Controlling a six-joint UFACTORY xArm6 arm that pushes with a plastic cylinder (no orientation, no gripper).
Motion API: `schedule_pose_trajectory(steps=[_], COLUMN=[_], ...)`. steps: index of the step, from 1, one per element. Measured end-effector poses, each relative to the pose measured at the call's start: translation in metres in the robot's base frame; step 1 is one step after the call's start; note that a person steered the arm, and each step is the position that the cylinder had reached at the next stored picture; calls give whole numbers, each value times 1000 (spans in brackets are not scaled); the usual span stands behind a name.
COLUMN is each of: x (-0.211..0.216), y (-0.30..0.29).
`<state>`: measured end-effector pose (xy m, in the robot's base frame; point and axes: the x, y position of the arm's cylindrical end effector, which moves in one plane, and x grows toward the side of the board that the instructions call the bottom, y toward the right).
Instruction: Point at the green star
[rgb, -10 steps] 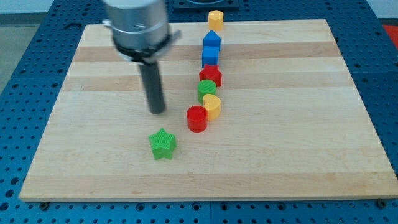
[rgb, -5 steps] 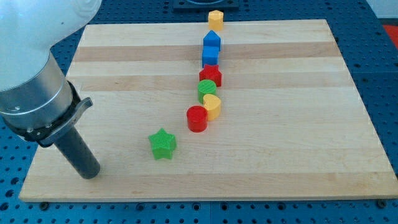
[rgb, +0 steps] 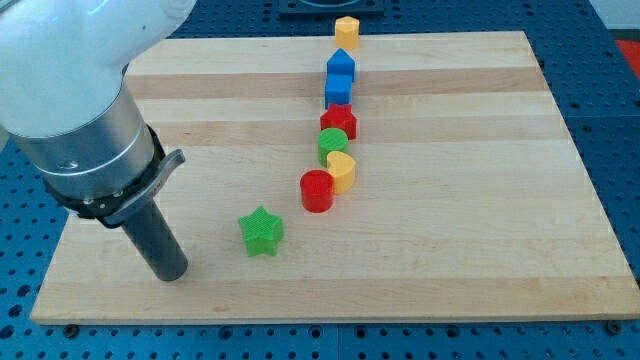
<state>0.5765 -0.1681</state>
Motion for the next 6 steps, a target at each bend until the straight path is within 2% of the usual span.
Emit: schedule_pose_trajectory(steps=[3,6], x=[-16,-2], y=[37,84])
